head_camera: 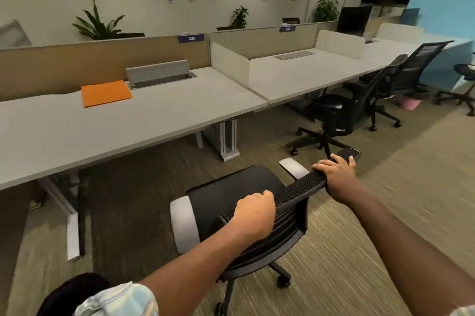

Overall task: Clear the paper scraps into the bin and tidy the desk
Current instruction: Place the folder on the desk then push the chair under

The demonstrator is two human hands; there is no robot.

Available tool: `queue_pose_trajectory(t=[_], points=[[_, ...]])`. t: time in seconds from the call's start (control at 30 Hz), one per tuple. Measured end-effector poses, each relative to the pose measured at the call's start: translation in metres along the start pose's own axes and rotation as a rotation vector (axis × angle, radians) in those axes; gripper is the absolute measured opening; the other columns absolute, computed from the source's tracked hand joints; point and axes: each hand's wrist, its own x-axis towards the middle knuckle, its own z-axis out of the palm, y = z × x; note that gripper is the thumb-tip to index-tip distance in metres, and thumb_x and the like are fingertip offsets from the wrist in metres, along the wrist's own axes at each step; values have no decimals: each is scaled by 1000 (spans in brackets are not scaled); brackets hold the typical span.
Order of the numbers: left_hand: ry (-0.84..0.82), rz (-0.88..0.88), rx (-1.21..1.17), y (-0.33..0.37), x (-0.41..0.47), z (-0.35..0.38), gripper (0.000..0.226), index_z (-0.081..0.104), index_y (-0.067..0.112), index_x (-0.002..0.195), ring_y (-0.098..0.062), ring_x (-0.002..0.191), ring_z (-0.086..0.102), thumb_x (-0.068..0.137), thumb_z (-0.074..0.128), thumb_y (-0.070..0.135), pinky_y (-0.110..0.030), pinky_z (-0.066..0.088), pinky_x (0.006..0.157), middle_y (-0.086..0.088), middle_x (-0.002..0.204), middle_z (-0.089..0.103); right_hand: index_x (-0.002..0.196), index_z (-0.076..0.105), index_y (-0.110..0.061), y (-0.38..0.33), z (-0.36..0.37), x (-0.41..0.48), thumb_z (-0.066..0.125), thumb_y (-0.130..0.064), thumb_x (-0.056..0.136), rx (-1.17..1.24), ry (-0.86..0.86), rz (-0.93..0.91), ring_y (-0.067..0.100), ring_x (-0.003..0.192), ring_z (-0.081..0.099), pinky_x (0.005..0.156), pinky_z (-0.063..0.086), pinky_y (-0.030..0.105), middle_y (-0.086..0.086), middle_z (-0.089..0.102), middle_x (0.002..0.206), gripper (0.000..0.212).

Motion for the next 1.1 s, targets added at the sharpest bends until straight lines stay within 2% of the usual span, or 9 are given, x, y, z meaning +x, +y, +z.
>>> queue_pose_trajectory(t=[0.27,0.5,0.63,1.1], points=[[26,25,24,-51,-19,-6,25,44,12,111,-34,100,58,87,51,10,-45,48,83,-15,110,59,134,45,-37,-51,-1,-3,48,-17,93,54,-3,17,29,143,14,112,-4,61,-10,41,146,45],[86,18,20,-92,-31,-14,26,47,16,112,-31,98,59,88,52,21,-46,51,86,-12,110,61,128,51,-34,-92,2,-4,56,-18,89,82,45,32,30,141,18,111,-4,61,-7,47,141,43],[92,-1,14,-102,-34,-16,26,48,15,114,-30,98,60,88,52,20,-46,52,86,-12,109,62,125,54,-33,-105,2,-1,62,-20,85,94,62,16,30,139,20,111,-3,61,-6,50,137,43],[130,-72,-14,-152,-25,-18,35,45,21,121,-25,93,60,87,54,18,-43,54,83,-7,105,62,126,54,-32,-147,10,43,58,-21,87,93,69,-97,33,137,23,109,-5,64,-5,53,133,41]])
